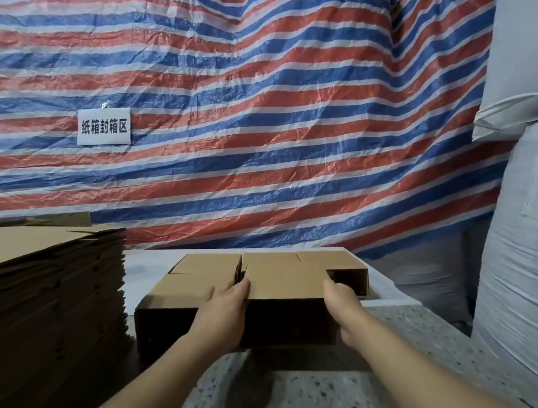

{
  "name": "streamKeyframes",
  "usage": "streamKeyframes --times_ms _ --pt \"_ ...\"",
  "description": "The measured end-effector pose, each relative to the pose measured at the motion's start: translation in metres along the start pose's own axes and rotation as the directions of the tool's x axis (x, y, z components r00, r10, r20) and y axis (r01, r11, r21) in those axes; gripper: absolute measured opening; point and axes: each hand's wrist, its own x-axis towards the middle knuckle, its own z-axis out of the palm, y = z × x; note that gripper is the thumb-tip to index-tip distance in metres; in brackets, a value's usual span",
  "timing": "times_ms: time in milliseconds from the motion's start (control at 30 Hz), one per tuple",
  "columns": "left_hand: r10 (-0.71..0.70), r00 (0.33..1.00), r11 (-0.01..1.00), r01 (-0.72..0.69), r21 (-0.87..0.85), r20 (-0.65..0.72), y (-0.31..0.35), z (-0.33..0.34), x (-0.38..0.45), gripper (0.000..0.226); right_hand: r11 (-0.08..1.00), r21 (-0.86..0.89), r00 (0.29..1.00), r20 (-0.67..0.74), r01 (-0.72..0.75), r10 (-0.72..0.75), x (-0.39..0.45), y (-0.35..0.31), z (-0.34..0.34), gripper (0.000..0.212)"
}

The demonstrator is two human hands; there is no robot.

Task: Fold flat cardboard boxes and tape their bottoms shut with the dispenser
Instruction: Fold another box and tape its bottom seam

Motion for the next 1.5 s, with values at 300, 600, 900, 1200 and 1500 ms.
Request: streamKeyframes --times_ms 300,600,900,1200,1500 --pt "-0.055 0.999 0.957 0.053 0.285 -0.002 -0.026 0.050 0.027 0.065 0.998 -0.017 0.998 0.011 -0.057 0.057 0.055 0.027 0.034 0.047" --pt "-0.044 0.999 0.987 0.045 0.156 -0.009 -0.022 0.042 0.024 0.067 0.992 -0.120 0.998 -0.054 0.039 -0.046 0.051 0.021 0.027 0.042" --pt "0.119 0.950 0.988 -0.085 0.129 -0.290 0.010 -0.071 -0.023 0.026 0.926 -0.320 0.969 -0.076 0.199 -0.235 -0.022 -0.034 0.014 0.029" --pt "0.073 0.930 0.918 0.079 0.388 -0.361 -0.012 -0.202 -0.085 0.055 0.822 -0.381 0.896 0.040 0.424 -0.443 -0.116 -0.082 0.034 0.032" --pt "-0.122 0.882 0.921 0.271 0.279 -0.455 -0.078 -0.259 -0.116 0.051 0.733 -0.432 0.846 0.168 0.525 -0.507 -0.170 -0.115 0.049 0.028"
